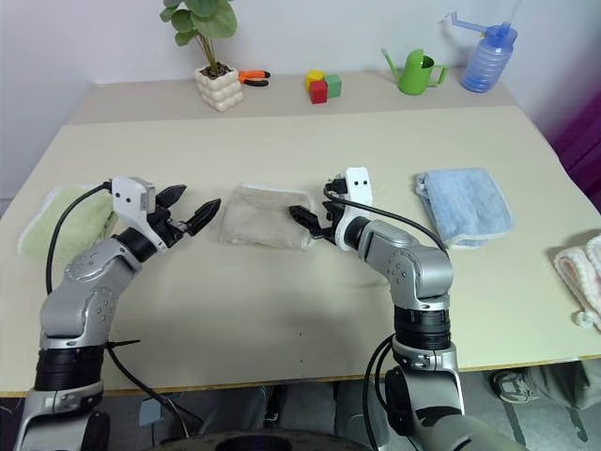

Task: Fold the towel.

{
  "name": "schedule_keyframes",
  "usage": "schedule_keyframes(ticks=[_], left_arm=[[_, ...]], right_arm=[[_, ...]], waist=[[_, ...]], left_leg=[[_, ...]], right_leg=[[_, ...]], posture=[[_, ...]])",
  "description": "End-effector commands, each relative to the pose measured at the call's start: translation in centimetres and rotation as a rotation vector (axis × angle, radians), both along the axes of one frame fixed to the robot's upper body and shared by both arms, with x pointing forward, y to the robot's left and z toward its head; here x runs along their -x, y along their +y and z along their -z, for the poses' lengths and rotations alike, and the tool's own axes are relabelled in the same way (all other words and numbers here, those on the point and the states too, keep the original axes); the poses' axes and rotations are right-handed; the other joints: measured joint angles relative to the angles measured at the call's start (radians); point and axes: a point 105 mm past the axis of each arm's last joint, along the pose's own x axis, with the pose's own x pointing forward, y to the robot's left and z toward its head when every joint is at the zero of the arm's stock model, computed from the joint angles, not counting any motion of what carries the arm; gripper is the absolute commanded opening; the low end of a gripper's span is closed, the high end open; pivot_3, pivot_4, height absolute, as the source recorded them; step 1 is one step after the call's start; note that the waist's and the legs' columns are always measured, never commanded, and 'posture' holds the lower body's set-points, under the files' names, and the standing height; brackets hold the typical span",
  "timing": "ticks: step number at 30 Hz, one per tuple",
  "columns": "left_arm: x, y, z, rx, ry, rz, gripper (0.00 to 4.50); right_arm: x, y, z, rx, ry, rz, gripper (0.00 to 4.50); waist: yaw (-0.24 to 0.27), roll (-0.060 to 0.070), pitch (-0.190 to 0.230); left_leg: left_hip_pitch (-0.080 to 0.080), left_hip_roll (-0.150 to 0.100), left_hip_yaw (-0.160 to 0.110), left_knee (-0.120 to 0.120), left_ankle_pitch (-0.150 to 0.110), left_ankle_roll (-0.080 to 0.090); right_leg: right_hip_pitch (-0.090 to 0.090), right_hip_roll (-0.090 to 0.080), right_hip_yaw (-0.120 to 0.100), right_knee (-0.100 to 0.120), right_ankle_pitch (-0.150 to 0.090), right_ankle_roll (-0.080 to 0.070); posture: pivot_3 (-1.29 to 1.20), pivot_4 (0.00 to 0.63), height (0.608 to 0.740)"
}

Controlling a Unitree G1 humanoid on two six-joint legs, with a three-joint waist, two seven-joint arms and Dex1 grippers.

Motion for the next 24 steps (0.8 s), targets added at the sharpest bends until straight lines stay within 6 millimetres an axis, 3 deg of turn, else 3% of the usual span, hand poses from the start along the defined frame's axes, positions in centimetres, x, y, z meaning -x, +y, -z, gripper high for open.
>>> schedule_keyframes(ticks=[1,5,8,15,18,20,24], left_arm=[[0.8,-0.3,-1.9,0.01,-0.078,0.043,4.47],[1.4,-0.8,-2.0,-0.006,-0.084,0.093,4.47],[1.9,-1.3,-1.7,-0.004,-0.066,0.131,4.5],[2.0,-1.3,-1.3,-0.011,-0.053,0.127,4.5],[1.9,-1.5,-1.1,-0.008,-0.054,0.125,4.5],[1.9,-1.8,-1.1,-0.001,-0.054,0.127,4.5],[1.5,-2.4,-1.0,0.004,-0.057,0.135,4.5]], right_arm=[[0.3,1.2,0.8,-0.005,0.041,-0.036,4.5],[0.3,2.3,1.3,-0.024,0.069,-0.065,4.5],[0.3,2.9,0.9,-0.062,0.064,-0.082,3.7],[0.4,3.0,0.3,-0.092,0.054,-0.089,0.18],[0.4,2.5,-0.8,-0.122,0.017,-0.067,0.03],[0.2,1.6,-2.7,-0.167,-0.059,-0.035,0.03],[-0.7,-3.6,-7.6,-0.224,-0.261,0.136,0.03]], waist=[[-0.002,0.0,0.0],[-0.005,0.0,0.0],[-0.006,0.0,0.0],[-0.002,0.0,0.0],[-0.002,0.0,0.0],[-0.002,0.001,0.0],[0.001,0.001,0.0]], left_leg=[[0.0,0.0,0.0,0.0,0.0,0.0],[0.0,0.0,0.0,0.0,0.0,0.001],[0.001,0.001,0.0,-0.001,-0.001,0.002],[0.0,0.0,0.0,0.0,-0.001,0.002],[0.0,0.0,0.0,0.0,-0.001,0.003],[0.0,0.0,0.0,0.0,-0.001,0.003],[0.0,0.0,0.0,0.0,-0.001,0.003]], right_leg=[[0.0,0.0,0.0,0.0,0.0,0.0],[0.0,0.001,0.0,0.001,0.0,0.0],[0.0,0.001,0.0,0.001,0.0,0.0],[-0.001,0.001,0.0,0.001,0.0,0.0],[0.0,0.001,0.0,0.001,0.0,0.0],[-0.001,0.001,0.0,0.001,0.0,0.0],[-0.001,0.001,0.0,0.0,0.0,0.0]], posture=[[0.0,0.15,0.732],[0.0,0.15,0.732],[0.0,0.15,0.732],[0.0,0.15,0.732],[0.0,0.15,0.732],[0.0,0.15,0.732],[0.0,0.15,0.732]])
